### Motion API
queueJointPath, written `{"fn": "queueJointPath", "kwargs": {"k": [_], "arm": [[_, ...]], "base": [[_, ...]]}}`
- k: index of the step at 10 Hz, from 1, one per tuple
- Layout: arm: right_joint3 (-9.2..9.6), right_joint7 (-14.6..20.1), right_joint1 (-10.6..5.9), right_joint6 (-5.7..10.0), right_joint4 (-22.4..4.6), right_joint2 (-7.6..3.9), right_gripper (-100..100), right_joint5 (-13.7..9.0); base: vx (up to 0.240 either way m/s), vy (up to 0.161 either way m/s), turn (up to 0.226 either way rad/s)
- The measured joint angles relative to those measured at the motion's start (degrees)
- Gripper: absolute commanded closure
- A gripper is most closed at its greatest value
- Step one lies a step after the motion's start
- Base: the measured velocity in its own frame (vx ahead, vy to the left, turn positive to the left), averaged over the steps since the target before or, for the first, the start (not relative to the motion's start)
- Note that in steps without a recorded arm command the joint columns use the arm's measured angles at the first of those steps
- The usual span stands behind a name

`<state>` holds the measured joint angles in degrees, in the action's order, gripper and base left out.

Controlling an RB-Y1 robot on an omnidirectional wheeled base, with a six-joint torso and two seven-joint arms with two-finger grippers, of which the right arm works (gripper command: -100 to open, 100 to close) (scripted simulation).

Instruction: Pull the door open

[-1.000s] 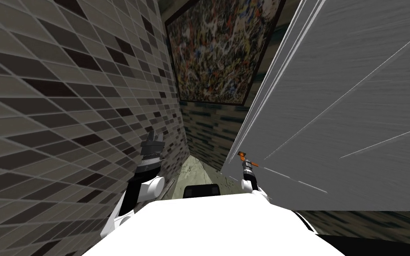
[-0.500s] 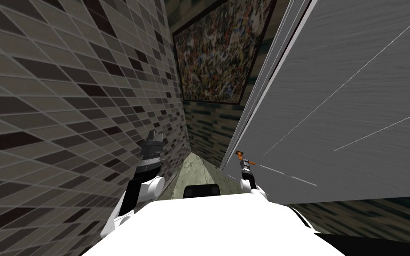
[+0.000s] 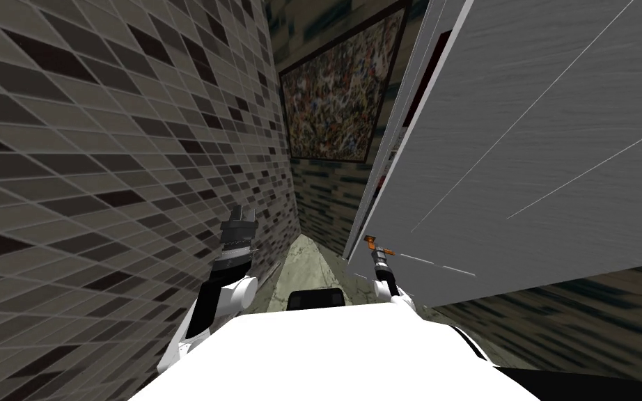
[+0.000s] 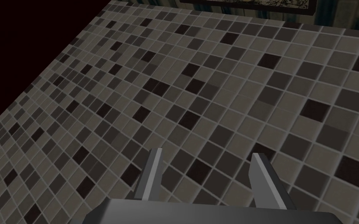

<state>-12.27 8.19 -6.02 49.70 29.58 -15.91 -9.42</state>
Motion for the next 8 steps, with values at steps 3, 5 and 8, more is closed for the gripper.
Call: {"fn": "queueJointPath", "kwargs": {"k": [3,5,8], "arm": [[0.84,0.66,-0.65,0.69,-1.63,-0.33,100,0.57],[1.76,1.78,-0.08,1.05,-0.76,-0.81,100,1.17],[3.81,3.92,0.49,2.18,-1.06,-1.54,100,2.49]], "base": [[-0.15,-0.013,0.067],[-0.245,-0.033,0.108],[-0.255,-0.039,0.109]]}}
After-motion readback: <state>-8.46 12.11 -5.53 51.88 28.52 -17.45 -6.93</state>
